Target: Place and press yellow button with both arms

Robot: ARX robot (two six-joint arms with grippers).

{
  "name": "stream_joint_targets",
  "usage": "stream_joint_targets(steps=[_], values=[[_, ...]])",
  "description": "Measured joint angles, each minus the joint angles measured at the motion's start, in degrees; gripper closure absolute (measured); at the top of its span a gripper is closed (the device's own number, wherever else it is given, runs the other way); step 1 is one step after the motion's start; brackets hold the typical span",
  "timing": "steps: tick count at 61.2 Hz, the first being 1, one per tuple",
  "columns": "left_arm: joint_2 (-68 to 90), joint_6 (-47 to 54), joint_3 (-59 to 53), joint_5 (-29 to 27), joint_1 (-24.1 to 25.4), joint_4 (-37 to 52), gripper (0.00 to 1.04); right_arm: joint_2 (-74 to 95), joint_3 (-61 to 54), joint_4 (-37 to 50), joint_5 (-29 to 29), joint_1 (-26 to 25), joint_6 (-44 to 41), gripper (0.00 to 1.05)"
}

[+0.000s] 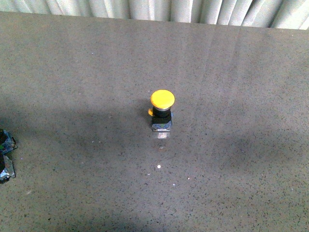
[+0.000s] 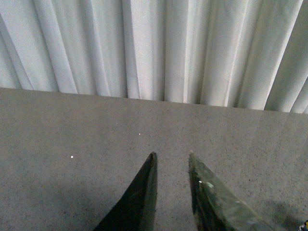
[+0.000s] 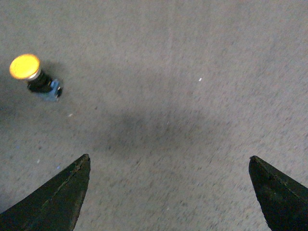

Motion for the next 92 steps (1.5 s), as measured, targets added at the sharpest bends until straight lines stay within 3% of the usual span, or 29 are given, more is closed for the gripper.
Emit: stream_joint_targets(steps=[5, 16, 25, 27, 34, 46, 60, 69, 92], values=[[-7.5, 0.0, 0.1, 2.4, 2.4, -8.7, 1.04, 6.3, 2.7, 4.8, 0.7, 0.2, -1.9, 0.09], [-17.0, 0.2, 0.1, 6.8, 7.1, -17.6, 1.03, 26.8, 13.6, 12.9, 0.8, 5.1, -5.3, 0.09], [-22.3, 0.2, 0.1, 10.2, 10.4, -22.6, 1.03, 43.1, 25.3, 13.0, 0.5, 11.9, -4.9, 0.10], [-23.3, 0.2, 0.1, 13.1, 12.0, -23.6, 1.03, 45.7, 27.5, 12.7, 0.5, 12.8, -4.5, 0.12], [-26.0, 0.3, 0.1, 15.8, 16.8, -26.2, 1.03, 54.9, 35.6, 9.9, 1.1, 15.6, -1.7, 0.31], [-29.6, 0.3, 0.1, 16.5, 17.1, -29.7, 1.03, 64.6, 42.8, 7.1, 2.0, 20.2, 1.6, 0.66], [-32.5, 0.3, 0.1, 16.5, 17.1, -32.7, 1.03, 67.9, 43.7, 6.7, 2.3, 20.7, 4.1, 1.03], [-41.0, 0.3, 0.1, 16.6, 17.2, -42.4, 1.03, 68.8, 43.6, 6.7, 1.0, 20.5, 5.2, 1.03], [-41.8, 0.3, 0.2, 16.6, 17.2, -42.9, 1.03, 69.9, 43.4, 6.8, -0.4, 20.2, 6.1, 1.03]])
